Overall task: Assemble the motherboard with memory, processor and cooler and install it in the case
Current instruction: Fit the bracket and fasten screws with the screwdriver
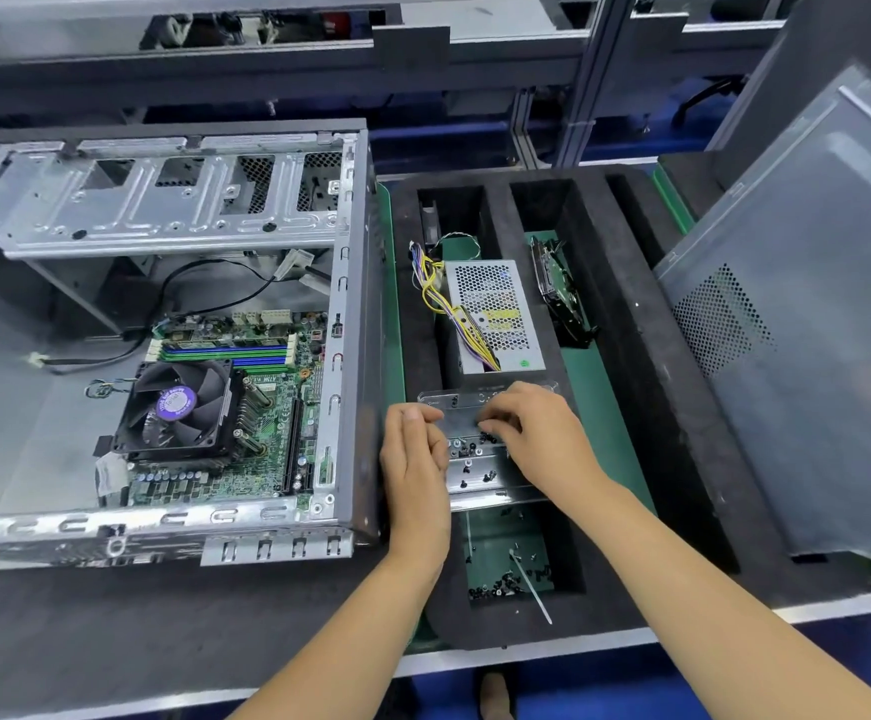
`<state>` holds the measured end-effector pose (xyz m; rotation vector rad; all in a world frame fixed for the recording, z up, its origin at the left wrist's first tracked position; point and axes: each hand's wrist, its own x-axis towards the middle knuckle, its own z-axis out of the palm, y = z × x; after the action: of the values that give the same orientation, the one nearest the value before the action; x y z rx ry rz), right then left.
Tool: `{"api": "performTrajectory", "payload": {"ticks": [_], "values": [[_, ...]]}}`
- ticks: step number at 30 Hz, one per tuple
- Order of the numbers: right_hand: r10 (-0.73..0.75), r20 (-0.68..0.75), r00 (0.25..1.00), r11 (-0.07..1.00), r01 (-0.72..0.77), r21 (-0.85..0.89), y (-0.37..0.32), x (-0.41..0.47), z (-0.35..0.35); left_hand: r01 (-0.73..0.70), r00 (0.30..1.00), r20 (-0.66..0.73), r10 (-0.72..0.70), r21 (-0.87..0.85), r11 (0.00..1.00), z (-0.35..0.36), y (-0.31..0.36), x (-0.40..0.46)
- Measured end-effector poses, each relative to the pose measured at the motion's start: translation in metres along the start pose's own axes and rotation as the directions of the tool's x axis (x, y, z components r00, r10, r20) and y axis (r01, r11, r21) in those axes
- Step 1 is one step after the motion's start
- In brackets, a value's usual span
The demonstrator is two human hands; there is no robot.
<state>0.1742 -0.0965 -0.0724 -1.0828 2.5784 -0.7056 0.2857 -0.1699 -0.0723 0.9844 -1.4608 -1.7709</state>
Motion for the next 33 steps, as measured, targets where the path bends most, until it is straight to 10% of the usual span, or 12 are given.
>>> {"api": "performTrajectory", "payload": {"ticks": [10,16,33], "values": [[-0.205,0.128,0.97,0.934,0.233,-0.269,-0.003,-0.002,-0.002,0.056,0.998,-0.001,-0.057,-0.077,0.995,0.001,0.004,0.0],[-0.023,0.034,0.999,0.99,0.018,0.14,0.006,-0.007,-0.013,0.184,0.982,0.061,-0.176,-0.167,0.968,0.004,0.004,-0.001],[-0.062,0.005,0.998,0.994,0.061,0.093,-0.008,0.004,-0.002,0.151,0.987,-0.02,-0.157,-0.183,0.972,0.006,0.003,0.004]]}}
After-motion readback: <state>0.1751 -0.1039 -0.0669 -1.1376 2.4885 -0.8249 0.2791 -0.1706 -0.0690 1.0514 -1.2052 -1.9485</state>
